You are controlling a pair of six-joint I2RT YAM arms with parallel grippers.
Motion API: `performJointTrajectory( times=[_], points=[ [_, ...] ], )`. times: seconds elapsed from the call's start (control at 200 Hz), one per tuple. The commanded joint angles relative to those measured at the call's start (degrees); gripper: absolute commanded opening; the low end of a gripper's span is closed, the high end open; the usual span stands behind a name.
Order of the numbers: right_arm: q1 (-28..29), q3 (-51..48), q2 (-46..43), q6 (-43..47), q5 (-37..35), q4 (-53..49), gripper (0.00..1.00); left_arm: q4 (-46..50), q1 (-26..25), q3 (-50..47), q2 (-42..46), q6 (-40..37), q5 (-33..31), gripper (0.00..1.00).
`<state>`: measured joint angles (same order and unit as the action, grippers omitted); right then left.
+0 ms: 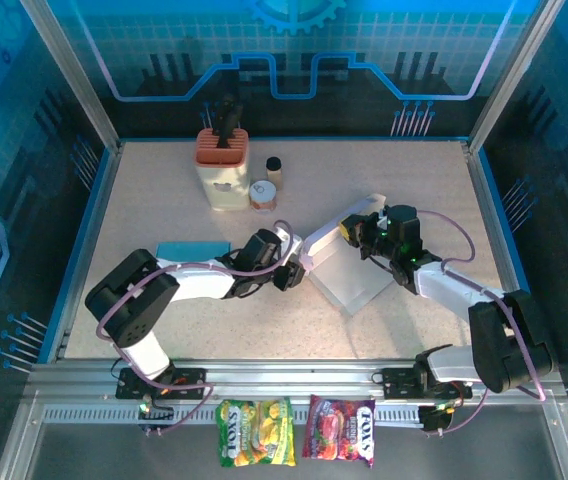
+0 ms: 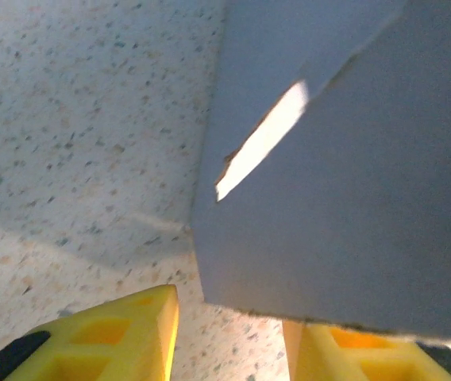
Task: Fold the paper box
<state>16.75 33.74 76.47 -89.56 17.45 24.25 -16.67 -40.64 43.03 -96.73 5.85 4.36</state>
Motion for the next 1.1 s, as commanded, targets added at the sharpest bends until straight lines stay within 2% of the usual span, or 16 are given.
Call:
performJointTrajectory(
  times=[0.0,0.255,0.465,0.655,0.755,1.096],
  points=[
    [1.52,-0.6,0.65,0.88,0.44,1.29,0.0,-3.72,-1.68,2.87,-1.05,-2.35,-0.24,0.37],
    [2.16,0.61,1.41,-0.59,-1.75,1.81,0.0,-9.89,-2.48,0.89,-1.27,3.03,-5.01,0.42],
    [2.15,0.9,1.39,-1.01,-3.11,0.29,0.0,-18.15,-1.73,-2.01,-1.42,8.91,-3.75,0.48],
    [2.18,0.44,2.33,-2.06,-3.44,2.1,0.0,-20.56,-1.64,-2.9,-2.21,10.86,-2.01,0.47],
    [2.19,0.67,2.68,-2.33,-3.3,2.25,0.0,-20.81,-1.42,-2.99,-1.92,11.44,-1.54,0.41],
    [2.18,0.95,2.93,-2.37,-3.35,2.06,0.0,-17.73,-2.16,-2.55,-2.93,8.78,-1.15,0.4]
  ],
)
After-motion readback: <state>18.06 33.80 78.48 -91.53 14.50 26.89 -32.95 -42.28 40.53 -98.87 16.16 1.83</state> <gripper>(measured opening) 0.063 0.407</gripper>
